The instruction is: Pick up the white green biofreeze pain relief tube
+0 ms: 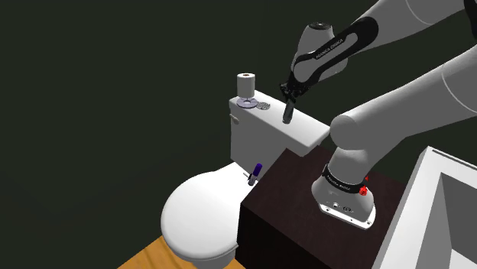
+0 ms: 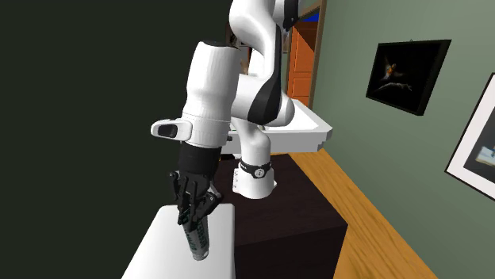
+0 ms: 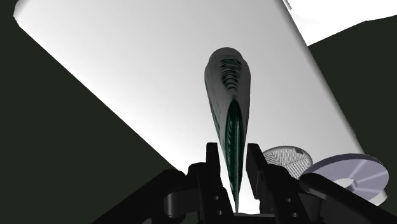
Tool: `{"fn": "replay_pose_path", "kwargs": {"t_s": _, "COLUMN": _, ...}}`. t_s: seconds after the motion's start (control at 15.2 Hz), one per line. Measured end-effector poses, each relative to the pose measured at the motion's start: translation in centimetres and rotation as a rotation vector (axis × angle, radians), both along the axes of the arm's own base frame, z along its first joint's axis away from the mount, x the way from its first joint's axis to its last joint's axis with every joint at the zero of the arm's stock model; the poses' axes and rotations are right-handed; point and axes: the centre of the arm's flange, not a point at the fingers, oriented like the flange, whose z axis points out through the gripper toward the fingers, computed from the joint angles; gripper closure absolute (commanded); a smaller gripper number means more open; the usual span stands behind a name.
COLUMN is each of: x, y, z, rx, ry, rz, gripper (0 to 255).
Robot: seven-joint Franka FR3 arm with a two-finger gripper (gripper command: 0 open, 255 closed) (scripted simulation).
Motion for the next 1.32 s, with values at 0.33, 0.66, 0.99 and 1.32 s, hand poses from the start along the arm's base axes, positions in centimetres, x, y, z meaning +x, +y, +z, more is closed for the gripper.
{"fn": "replay_pose_path", "kwargs": {"t_s": 0.33, "x": 0.0, "y": 0.0, "z": 0.0, "rx": 0.0, "ry": -0.001, "rz": 0.0, "gripper": 255}}
{"fn": "replay_pose_path", "kwargs": {"t_s": 0.66, "x": 0.0, "y": -0.1, "z": 1.5, "rx": 0.0, "ry": 0.001, "rz": 0.0, "gripper": 255}}
{"fn": "replay_pose_path", "kwargs": {"t_s": 0.99, "x": -0.1, "y": 0.1, "z": 4.2, "rx": 0.0, "ry": 0.0, "rz": 0.0, "gripper": 255}}
{"fn": "replay_pose_path", "kwargs": {"t_s": 1.32, "x": -0.1, "y": 0.1, "z": 6.8, "rx": 0.0, "ry": 0.0, "rz": 0.0, "gripper": 255}}
